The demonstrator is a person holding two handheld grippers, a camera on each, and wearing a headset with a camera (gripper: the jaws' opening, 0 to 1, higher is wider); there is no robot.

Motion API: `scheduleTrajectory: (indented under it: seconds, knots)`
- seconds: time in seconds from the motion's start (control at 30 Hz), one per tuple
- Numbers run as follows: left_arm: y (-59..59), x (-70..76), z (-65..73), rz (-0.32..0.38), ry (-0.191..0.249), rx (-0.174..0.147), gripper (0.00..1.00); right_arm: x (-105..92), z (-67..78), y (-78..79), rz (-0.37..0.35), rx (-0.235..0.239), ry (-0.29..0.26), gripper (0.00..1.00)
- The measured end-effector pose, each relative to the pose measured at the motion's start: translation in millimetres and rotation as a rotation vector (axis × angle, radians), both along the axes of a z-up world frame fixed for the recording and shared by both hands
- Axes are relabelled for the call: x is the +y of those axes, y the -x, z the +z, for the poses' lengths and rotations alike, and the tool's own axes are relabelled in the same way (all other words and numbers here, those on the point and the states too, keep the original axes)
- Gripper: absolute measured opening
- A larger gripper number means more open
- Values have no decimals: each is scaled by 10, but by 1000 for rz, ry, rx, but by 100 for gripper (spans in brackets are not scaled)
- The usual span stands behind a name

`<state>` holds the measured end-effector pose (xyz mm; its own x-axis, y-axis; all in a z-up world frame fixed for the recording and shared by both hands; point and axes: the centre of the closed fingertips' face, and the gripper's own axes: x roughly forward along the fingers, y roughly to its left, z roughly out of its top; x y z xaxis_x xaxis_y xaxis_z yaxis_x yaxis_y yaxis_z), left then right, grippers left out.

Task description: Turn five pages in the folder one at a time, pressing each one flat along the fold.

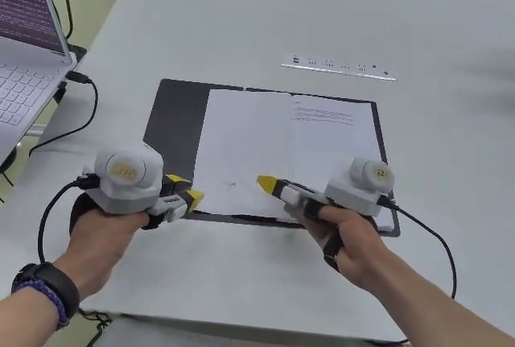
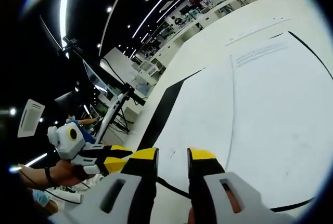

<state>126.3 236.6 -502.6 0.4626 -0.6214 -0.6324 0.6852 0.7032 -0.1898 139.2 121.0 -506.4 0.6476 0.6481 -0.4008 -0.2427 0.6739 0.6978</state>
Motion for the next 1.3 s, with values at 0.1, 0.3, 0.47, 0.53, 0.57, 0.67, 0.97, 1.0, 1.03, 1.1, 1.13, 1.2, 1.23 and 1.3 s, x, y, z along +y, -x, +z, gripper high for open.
scheduleTrajectory:
  seconds: [0.1, 0.3, 0.47, 0.53, 0.57, 0.67, 0.97, 1.0, 1.03, 1.1, 1.13, 1.2, 1.23, 1.3]
  knots:
    - [-32, -22, -29, -1, 2, 7, 13, -60, -12, 8, -11, 3, 2, 20]
    - [-74, -60, -111, -5, -5, 18, 9, -149, -31, 17, -19, 7, 7, 19]
    - [-56, -85, -223, -11, -28, 40, 8, -228, -50, 15, -30, 15, 10, 19]
    - [-49, -94, -271, -13, -32, 48, 7, -261, -59, 6, -35, 16, 11, 19]
    - [-44, -98, -290, -14, -34, 52, 5, -282, -58, 3, -39, 18, 11, 18]
    - [-31, -100, -369, -17, -49, 65, 4, -341, -79, -20, -48, 23, 13, 17]
    - [-14, -85, -480, -9, -72, 77, 0, -448, -51, -199, -63, 12, 11, 13]
    - [-12, -83, -479, -19, -79, 72, 0, -453, -47, -235, -64, 9, 11, 13]
    - [-11, -86, -481, -30, -87, 64, 0, -456, -46, -262, -63, 7, 11, 13]
    - [-7, -93, -481, -37, -99, 55, 0, -461, -43, -326, -61, 2, 11, 13]
    - [-6, -93, -480, -38, -102, 52, 0, -462, -40, -351, -61, 0, 11, 12]
    - [-11, -87, -481, -31, -102, 53, 0, -462, -34, -415, -61, -4, 9, 12]
    - [-13, -86, -482, -27, -101, 53, 0, -458, -33, -447, -60, -7, 9, 11]
    - [-14, -83, -482, -17, -97, 51, 0, -453, -41, -501, -60, -11, 7, 11]
